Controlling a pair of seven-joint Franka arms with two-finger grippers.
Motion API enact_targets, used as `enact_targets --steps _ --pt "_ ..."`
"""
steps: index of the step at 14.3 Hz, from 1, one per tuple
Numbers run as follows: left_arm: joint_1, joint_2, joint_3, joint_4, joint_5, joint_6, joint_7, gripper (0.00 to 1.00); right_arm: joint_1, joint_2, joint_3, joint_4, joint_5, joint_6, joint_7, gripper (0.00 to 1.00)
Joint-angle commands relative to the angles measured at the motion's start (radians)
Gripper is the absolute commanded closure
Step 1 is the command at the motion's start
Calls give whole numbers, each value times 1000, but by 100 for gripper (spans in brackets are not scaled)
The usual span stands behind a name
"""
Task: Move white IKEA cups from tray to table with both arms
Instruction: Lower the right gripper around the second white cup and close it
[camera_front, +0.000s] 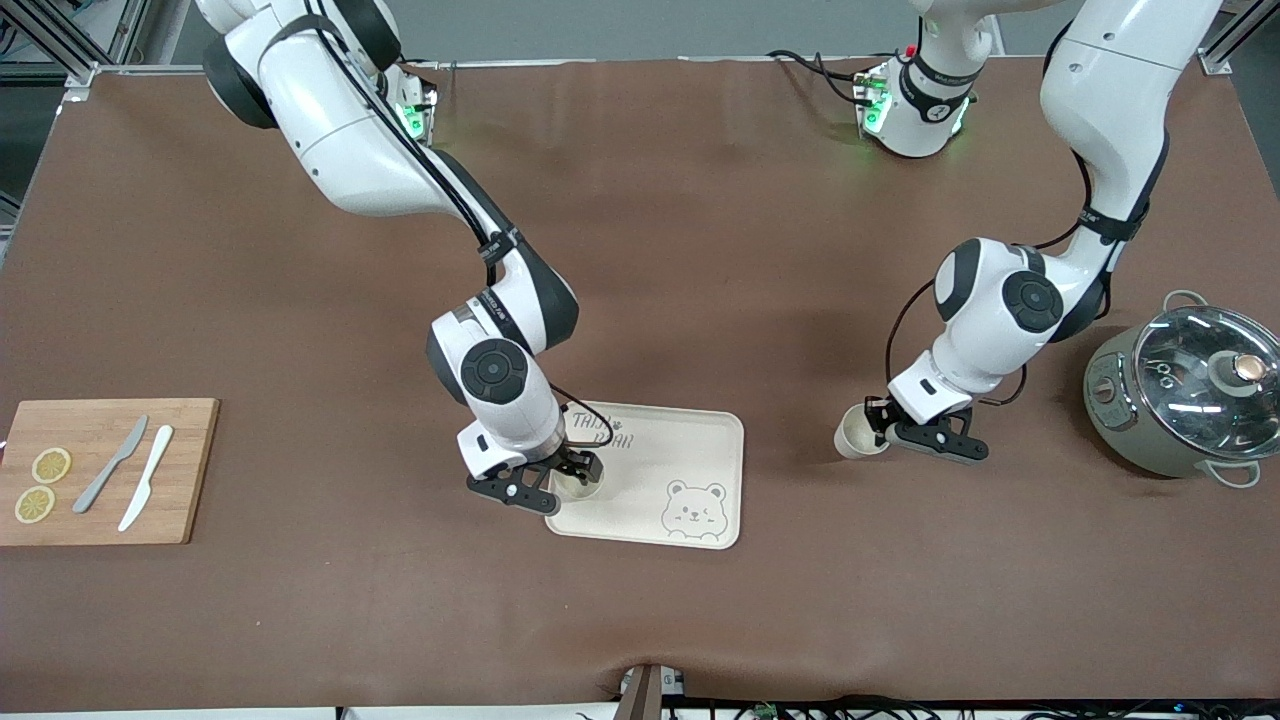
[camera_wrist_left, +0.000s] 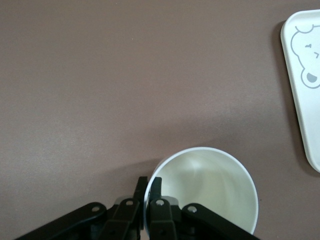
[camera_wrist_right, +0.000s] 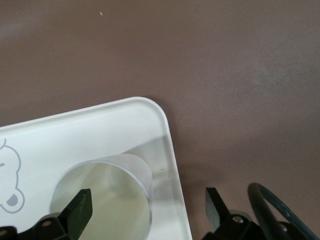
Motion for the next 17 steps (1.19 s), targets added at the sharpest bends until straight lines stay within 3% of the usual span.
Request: enact_targets --steps 1,10,14,15,16,17 --pt "7 0 -3 -9 26 18 2 100 10 34 -7 31 -21 30 22 0" --pt "23 41 0 4 77 41 2 100 9 36 -7 30 -25 32 20 0" --pt "23 41 0 6 77 42 2 100 6 34 -8 30 -27 26 16 70" --pt "20 46 0 7 78 42 2 54 4 34 -7 30 -36 23 15 81" --pt "13 49 0 15 80 44 1 1 6 34 -7 30 -40 23 15 89" --pt "12 52 0 15 80 45 -9 0 6 34 -7 30 -42 23 15 98"
